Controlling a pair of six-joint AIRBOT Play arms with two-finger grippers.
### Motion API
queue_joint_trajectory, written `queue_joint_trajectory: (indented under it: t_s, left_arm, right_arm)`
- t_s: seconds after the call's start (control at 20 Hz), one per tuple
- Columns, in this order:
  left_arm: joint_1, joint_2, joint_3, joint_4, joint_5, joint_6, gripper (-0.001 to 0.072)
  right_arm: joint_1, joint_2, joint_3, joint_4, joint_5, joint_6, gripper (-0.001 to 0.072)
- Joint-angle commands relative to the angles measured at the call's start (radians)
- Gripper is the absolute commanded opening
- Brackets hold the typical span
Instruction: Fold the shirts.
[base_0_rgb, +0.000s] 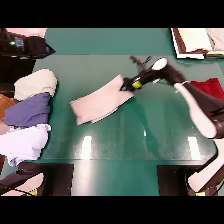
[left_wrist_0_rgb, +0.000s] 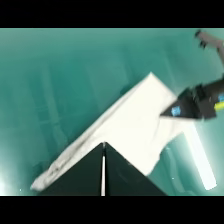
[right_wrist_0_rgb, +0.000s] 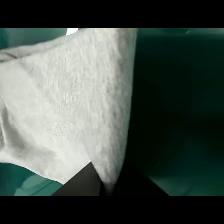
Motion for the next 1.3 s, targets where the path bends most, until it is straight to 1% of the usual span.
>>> queue_joint_trajectory:
  t_s: [0.0, 0.15, 0.35, 0.55, 0.7, 1.0, 1.15, 1.25]
  left_arm:
    - [-0.105, 0.001, 0.0, 0.004, 0.036, 0.0, 0.0019]
    - [-0.148, 0.0, 0.0, 0.003, 0.064, 0.0, 0.0018]
    - [-0.156, 0.001, 0.0, -0.004, 0.092, -0.002, 0.0019]
    - [-0.156, 0.0, 0.0, -0.005, 0.093, -0.01, 0.0019]
    - [-0.156, 0.0, 0.0, -0.005, 0.093, -0.012, 0.0019]
    - [-0.156, 0.0, 0.0, -0.005, 0.093, -0.03, 0.0019]
    - [-0.156, 0.0, 0.0, -0.005, 0.092, -0.03, 0.0019]
    - [-0.156, 0.0, 0.0, -0.005, 0.086, -0.03, 0.0019]
  right_arm:
    - [-0.184, 0.116, 0.016, -0.172, 0.04, 0.067, 0.0013]
    - [-0.399, 0.223, 0.016, -0.264, 0.053, 0.106, 0.0013]
    - [-0.687, 0.304, 0.016, -0.266, 0.048, 0.129, 0.0013]
    - [-0.879, 0.323, 0.016, -0.266, 0.037, 0.129, 0.0013]
    - [-0.946, 0.323, 0.017, -0.248, 0.001, 0.128, 0.0013]
    - [-0.96, 0.41, 0.017, -0.243, -0.107, 0.127, 0.0013]
    - [-0.964, 0.462, 0.017, -0.257, -0.085, 0.108, 0.0013]
    - [-0.976, 0.491, 0.017, -0.257, -0.043, 0.108, 0.0012]
